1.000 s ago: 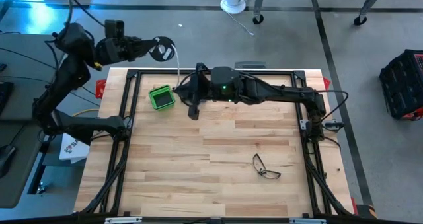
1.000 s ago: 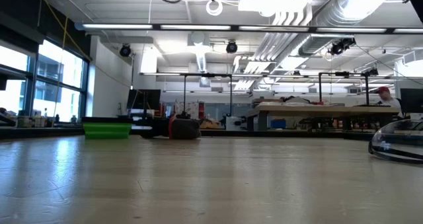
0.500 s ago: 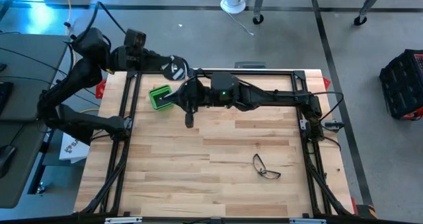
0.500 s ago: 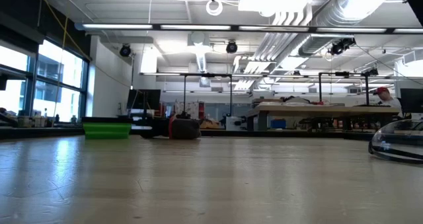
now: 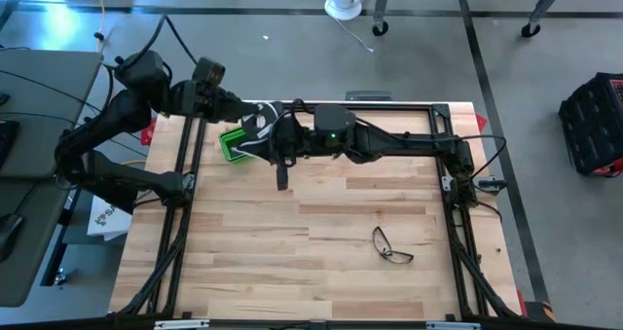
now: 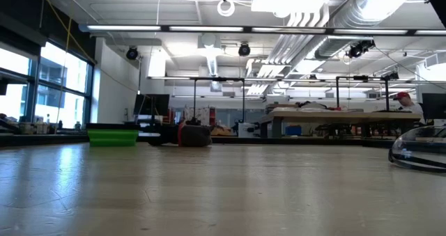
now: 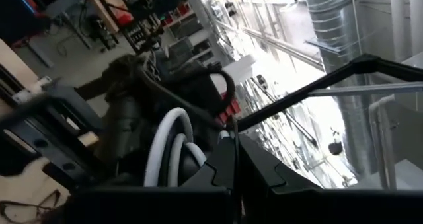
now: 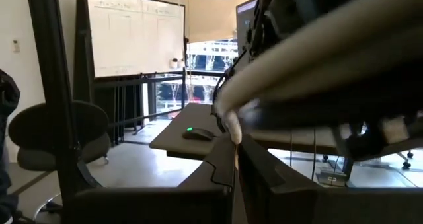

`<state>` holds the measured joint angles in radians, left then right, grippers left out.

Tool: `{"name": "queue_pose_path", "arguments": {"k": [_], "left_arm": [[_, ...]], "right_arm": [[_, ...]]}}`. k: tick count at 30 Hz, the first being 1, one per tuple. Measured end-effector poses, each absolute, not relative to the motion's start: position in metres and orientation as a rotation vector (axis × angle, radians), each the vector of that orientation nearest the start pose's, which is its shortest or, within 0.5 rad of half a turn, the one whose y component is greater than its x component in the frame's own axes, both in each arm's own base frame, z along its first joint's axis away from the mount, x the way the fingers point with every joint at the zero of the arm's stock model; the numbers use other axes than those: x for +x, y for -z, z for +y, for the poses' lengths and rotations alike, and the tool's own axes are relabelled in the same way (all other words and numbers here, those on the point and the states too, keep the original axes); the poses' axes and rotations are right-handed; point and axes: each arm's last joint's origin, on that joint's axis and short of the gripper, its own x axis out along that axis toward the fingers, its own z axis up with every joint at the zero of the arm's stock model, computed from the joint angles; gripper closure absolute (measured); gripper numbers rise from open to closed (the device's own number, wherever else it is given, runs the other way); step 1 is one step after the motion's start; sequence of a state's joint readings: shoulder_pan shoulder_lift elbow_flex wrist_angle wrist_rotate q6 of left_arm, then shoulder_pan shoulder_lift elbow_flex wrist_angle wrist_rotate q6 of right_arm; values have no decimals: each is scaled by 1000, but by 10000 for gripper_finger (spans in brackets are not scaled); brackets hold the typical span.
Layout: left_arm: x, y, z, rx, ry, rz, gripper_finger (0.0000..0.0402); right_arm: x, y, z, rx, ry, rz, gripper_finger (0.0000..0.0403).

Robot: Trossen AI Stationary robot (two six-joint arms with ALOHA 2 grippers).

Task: Coil cords
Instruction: Coil the white wire on the spool

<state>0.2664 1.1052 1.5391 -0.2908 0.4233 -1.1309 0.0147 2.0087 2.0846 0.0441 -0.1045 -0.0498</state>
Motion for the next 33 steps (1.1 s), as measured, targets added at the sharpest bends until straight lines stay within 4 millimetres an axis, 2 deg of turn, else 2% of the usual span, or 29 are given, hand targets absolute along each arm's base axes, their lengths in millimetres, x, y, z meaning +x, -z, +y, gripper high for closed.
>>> {"name": "queue_pose_path", "arguments": {"k": [13,21,25,33], "left_arm": [[202,-507,31,-1120,314,49,402],[186,-508,25,-1177,310,76,402],[176,-504,24,-1206,255,128,402],[177,-501,20,-1231,267,175,402]], "right_arm": [[467,-435,3,-50,-107,-152,403],[467,-435,1,-34,-114,-152,403],[468,-434,-5,-33,-104,-149,403],[467,-434,-21,-26,-73,-144,403]]}}
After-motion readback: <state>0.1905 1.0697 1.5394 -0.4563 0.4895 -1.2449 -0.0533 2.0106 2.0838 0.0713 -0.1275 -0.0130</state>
